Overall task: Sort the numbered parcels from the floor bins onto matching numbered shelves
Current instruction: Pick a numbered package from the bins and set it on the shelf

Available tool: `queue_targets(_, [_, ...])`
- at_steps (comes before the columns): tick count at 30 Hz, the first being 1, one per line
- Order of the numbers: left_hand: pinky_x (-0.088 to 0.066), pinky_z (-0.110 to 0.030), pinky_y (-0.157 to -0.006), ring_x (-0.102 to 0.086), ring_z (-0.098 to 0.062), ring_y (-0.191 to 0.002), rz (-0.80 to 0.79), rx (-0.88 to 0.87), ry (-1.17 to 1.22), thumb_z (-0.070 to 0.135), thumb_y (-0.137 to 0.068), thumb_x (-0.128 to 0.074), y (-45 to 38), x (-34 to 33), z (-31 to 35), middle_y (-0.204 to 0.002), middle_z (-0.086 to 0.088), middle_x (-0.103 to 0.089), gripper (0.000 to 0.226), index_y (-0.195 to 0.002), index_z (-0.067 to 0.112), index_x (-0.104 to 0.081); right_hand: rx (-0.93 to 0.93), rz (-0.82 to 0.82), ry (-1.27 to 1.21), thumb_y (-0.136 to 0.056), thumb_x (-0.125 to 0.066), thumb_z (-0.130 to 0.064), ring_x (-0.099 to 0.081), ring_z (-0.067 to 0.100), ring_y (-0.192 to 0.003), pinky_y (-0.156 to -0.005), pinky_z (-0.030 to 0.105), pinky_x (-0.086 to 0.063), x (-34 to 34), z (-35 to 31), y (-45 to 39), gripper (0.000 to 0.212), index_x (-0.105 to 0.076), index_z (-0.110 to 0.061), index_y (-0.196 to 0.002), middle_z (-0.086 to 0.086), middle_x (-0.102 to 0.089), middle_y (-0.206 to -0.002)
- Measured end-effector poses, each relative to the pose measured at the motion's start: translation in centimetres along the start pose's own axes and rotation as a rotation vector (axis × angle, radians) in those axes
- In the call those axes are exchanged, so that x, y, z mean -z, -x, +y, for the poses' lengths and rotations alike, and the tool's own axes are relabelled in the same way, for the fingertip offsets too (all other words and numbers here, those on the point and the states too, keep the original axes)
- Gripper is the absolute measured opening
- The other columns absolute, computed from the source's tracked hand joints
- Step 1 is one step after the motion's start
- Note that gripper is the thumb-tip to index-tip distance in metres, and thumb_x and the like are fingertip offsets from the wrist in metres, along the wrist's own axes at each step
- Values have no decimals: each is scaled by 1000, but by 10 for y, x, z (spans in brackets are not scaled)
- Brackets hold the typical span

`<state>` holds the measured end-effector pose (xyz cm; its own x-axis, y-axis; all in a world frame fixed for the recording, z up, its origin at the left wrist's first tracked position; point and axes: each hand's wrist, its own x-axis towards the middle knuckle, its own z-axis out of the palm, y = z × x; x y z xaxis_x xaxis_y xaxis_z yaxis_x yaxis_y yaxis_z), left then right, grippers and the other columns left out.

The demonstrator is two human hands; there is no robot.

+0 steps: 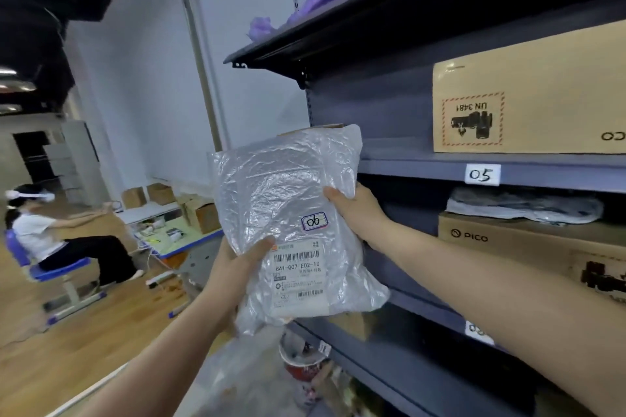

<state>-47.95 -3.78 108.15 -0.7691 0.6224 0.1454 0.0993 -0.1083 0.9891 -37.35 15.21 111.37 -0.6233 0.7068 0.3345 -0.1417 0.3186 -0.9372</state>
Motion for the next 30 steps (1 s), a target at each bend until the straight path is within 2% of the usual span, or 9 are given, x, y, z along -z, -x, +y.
queue_targets(2, [-53, -53, -89, -71, -29, -94, 17, -18, -1, 33, -77, -79, -42, 14, 8, -108, -6, -73, 62, -131, 24, -49, 8, 48, -4, -92, -62, -36, -66, 18, -99, -87, 31, -51, -15, -10, -31, 26, -60, -20, -113, -2, -68, -106])
queue_targets(6, [-54, -47, -85, -68, -29, -96, 71, -31, -118, 61, -54, -85, -136, 34, 39, -113, -11, -68, 95, -128, 13, -48, 3, 155, 8, -88, -62, -43, -63, 21, -100, -90, 37, -51, -36, -31, -97, 45, -47, -16, -120, 2, -63, -112])
queue_targets(10, [-42, -30, -66, -55, -21, -71, 99, -30, -188, 47, -77, -76, -215, 34, 80, -79, -10, -61, 57, -104, -2, -61, -6, 142, 171, -91, -59, -42, -59, 20, -96, -70, 29, -47, -38, -50, -153, 46, -45, -13, -122, 2, -59, -111])
queue_targets(14, [-42, -25, -62, -56, -18, -63, 16, -49, -252, 50, -76, -75, -296, 33, 112, -74, -9, -64, 54, -99, 3, -61, -46, -4, 255, -90, -60, -41, -60, 17, -72, -56, 27, -47, -41, -66, -207, 38, -49, -15, -116, 4, -63, -96])
queue_targets(18, [-43, -15, -52, -57, -13, -49, -132, -32, -246, 41, -84, -67, -354, 18, 127, -62, -2, -65, 38, -94, 5, -65, -68, -23, 341, -93, -59, -36, -61, 17, -68, -52, 24, -51, -41, -80, -249, 24, -58, -17, -107, 5, -66, -89])
queue_targets(20, [-39, -15, -44, -54, -12, -42, -180, -46, -214, 33, -92, -59, -381, 7, 133, -58, -2, -63, 25, -82, 10, -59, -124, 25, 385, -93, -60, -32, -60, 19, -68, -54, 25, -53, -39, -86, -267, 23, -61, -12, -104, 6, -65, -86])
queue_targets(24, [-43, -26, -59, -53, -22, -63, -277, -56, -98, 24, -89, -55, -439, -13, 149, -78, -9, -57, 16, -79, 12, -54, -156, 214, 474, -88, -63, -21, -61, 24, -75, -72, 34, -54, -34, -89, -316, 24, -63, -3, -103, 10, -63, -85])
queue_targets(28, [-38, -30, -62, -43, -22, -64, -369, -86, -39, 19, -80, -54, -497, -27, 155, -76, -9, -45, 12, -76, 10, -48, -182, 397, 544, -87, -63, -29, -70, 29, -93, -91, 44, -55, -31, -83, -354, 36, -63, -3, -111, 13, -72, -102])
queue_targets(30, [-40, -32, -65, -45, -23, -67, -428, -120, -35, 18, -82, -52, -521, -34, 157, -76, -10, -47, 12, -77, 8, -50, -211, 467, 584, -85, -63, -37, -71, 30, -92, -90, 46, -56, -32, -80, -366, 37, -64, -7, -107, 14, -73, -100])
